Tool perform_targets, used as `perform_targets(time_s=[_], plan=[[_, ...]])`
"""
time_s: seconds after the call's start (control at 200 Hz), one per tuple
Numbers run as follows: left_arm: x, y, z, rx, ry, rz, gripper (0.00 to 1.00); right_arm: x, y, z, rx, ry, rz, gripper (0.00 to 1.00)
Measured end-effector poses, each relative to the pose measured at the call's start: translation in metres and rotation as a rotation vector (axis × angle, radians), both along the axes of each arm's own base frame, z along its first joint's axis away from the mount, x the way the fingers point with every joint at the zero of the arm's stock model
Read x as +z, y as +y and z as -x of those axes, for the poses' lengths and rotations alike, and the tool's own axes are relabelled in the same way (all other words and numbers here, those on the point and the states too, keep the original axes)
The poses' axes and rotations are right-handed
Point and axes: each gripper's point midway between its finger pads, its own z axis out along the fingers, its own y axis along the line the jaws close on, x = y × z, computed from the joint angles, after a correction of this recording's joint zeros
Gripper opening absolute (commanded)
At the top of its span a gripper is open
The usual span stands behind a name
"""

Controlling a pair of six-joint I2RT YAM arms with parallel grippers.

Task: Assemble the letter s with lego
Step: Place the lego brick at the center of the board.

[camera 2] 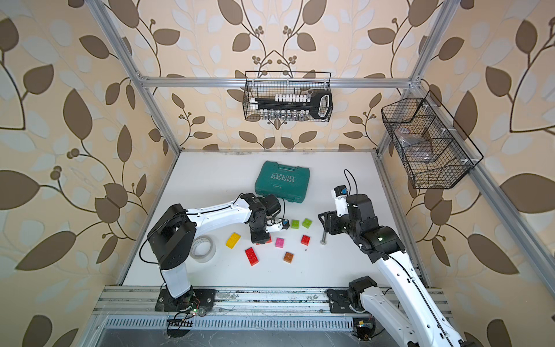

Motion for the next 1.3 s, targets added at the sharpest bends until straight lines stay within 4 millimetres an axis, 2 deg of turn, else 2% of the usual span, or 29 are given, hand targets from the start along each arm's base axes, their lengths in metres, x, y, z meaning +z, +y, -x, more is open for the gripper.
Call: perform_targets(time_s=[0.175,0.44,0.67,0.86,0.96,1.095,1.2,1.3], plan=[[-0.004,-0.004,-0.005,-0.033,-0.023,0.020,0.28,-0.002,0.001,0.000,0.007,0.005,0.007,0.63],[-0.009,-0.008,-0.010,-0.084,-0.050,0.035,0.41,-0.005,0.001,-0.002,0.005,0.017,0.013,0.63],[-0.021,-0.005,-0.008,-0.111,-0.036,0.013,0.64,-0.007,-0.002,-0.003,-0.009,0.022,0.025,0.64],[-0.019,-0.005,-0.008,-0.101,-0.042,0.020,0.76,-0.012,-0.006,-0.006,-0.049,0.042,0.033,0.68],[-0.004,-0.007,-0.011,-0.101,-0.077,0.045,0.77,-0.014,-0.007,-0.007,-0.073,0.070,0.024,0.68],[0.031,-0.007,-0.016,-0.096,-0.157,0.100,0.77,-0.012,-0.007,-0.010,-0.112,0.105,0.001,0.67],[0.066,-0.005,-0.017,-0.067,-0.220,0.161,0.72,-0.012,-0.006,-0.012,-0.153,0.157,-0.023,0.62],[0.108,0.001,-0.019,0.027,-0.271,0.275,0.62,-0.018,-0.001,-0.014,-0.191,0.224,-0.061,0.56]])
